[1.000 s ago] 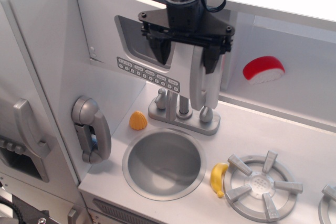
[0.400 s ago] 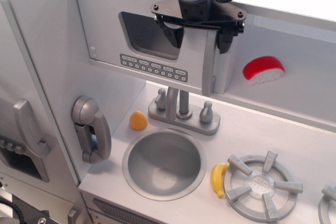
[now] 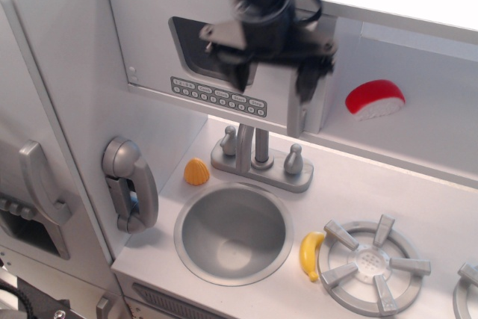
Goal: Close microwave
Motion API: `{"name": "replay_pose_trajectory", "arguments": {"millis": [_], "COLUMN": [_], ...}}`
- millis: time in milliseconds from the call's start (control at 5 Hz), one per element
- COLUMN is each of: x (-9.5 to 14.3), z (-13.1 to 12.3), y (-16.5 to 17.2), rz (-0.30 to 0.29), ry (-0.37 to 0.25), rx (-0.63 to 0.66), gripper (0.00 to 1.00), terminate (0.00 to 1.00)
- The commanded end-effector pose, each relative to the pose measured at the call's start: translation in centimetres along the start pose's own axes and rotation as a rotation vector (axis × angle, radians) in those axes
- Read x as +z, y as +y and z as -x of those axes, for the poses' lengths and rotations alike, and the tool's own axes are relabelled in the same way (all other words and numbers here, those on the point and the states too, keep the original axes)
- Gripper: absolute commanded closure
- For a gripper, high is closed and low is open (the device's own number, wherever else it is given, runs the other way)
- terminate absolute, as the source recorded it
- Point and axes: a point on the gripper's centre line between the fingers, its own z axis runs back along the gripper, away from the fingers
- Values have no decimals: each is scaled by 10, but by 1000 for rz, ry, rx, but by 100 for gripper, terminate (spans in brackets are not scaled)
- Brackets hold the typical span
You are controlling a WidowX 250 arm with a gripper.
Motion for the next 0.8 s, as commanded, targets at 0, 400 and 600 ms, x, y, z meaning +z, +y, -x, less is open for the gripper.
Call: {"name": "replay_pose_trajectory", "arguments": {"millis": [0,400,600], "x": [43,61,61], "z": [42,34,34], "y": [32,67,67], "rz": [72,29,29], "ry": [168,206,206], "rx": [-74,10,10], "gripper": [0,0,0], "terminate": [0,0,0]}}
